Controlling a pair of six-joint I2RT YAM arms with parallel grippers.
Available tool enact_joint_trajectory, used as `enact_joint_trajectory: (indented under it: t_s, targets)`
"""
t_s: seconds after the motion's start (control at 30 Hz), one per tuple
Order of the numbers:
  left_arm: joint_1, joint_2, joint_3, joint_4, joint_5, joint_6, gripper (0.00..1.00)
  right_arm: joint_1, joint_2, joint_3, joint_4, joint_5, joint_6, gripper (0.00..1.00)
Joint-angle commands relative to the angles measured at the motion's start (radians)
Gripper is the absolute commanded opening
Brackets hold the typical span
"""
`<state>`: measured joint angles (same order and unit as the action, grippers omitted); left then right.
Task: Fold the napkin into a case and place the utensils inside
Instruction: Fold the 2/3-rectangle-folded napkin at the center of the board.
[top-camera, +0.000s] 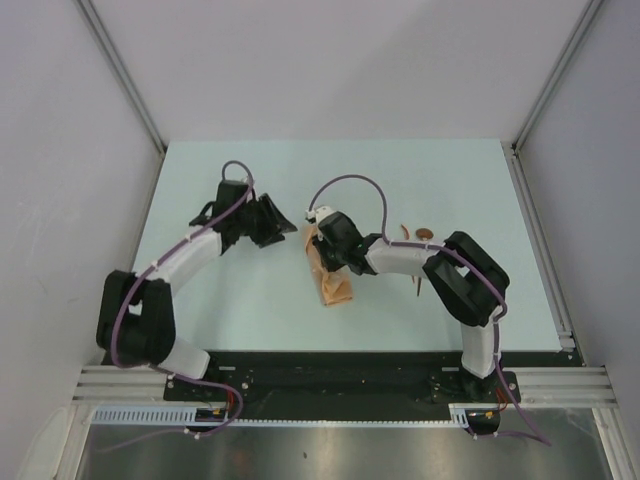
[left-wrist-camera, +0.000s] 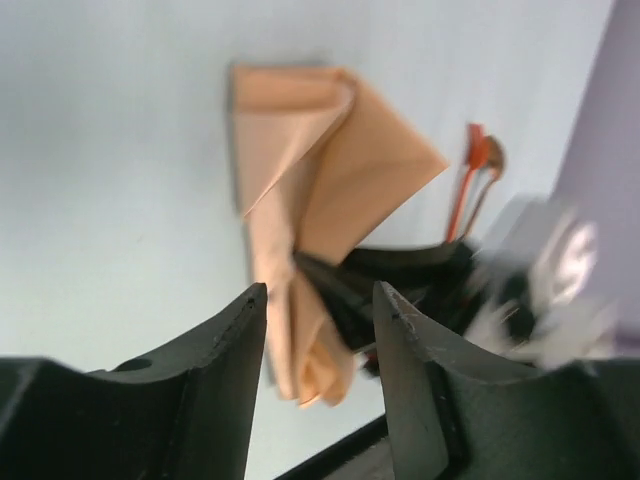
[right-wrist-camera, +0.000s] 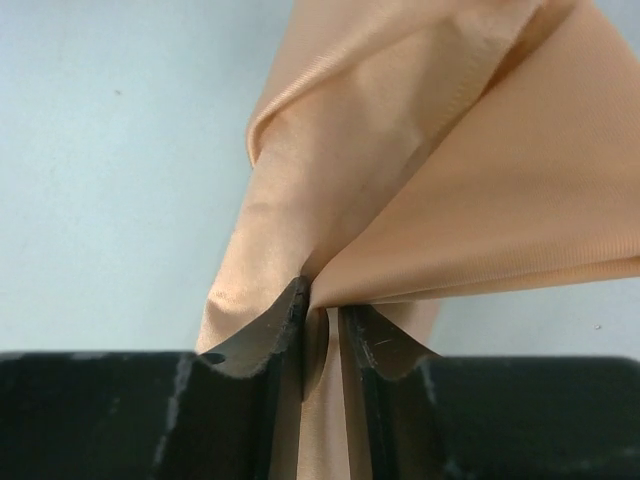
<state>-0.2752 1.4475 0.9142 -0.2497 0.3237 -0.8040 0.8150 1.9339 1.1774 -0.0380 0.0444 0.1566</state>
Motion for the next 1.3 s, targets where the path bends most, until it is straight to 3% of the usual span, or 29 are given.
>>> enact_joint_trajectory:
  t_s: [0.0,0.07,0.33,0.57,0.7,0.77,0.83,0.87,0.93,0.97,1.07,1.27]
  targets:
    - [0.065,0.183,0.196,-0.109,0.237,-0.007,0.52,0.087,0.063,0.086,-0.086,0.250,-0.153,0.22]
    - [0.088,0.260,0.250,-0.123,0.265,-0.009,0.50,0.131,0.118,0.151,-0.126,0.382,-0.154,0.22]
    - [0.206,0.281,0.373,-0.282,0.049,0.123,0.51,0.243,0.312,0.337,-0.393,0.831,-0.135,0.24]
    - [0.237,0.245,0.396,-0.298,-0.002,0.189,0.52,0.286,0.359,0.360,-0.477,0.980,-0.080,0.27]
    - [0.235,0.202,0.351,-0.232,0.038,0.212,0.52,0.289,0.303,0.327,-0.444,1.003,-0.115,0.49]
    - [0.235,0.200,0.350,-0.229,0.057,0.227,0.52,0.294,0.280,0.312,-0.416,0.988,-0.153,0.53]
    - [0.235,0.217,0.367,-0.240,0.066,0.241,0.51,0.306,0.257,0.286,-0.372,0.979,-0.196,0.51]
    - [0.235,0.223,0.376,-0.250,0.071,0.250,0.50,0.306,0.255,0.284,-0.347,0.970,-0.213,0.42]
    - [0.235,0.237,0.390,-0.255,0.084,0.253,0.50,0.308,0.273,0.292,-0.344,0.945,-0.238,0.34]
    - [0.235,0.244,0.394,-0.250,0.092,0.262,0.50,0.306,0.281,0.298,-0.339,0.933,-0.245,0.22]
    - [0.234,0.292,0.465,-0.287,0.115,0.313,0.51,0.314,0.298,0.310,-0.338,0.917,-0.255,0.03]
    - [0.229,0.428,0.661,-0.373,0.159,0.388,0.55,0.365,0.341,0.287,-0.285,0.976,-0.339,0.00]
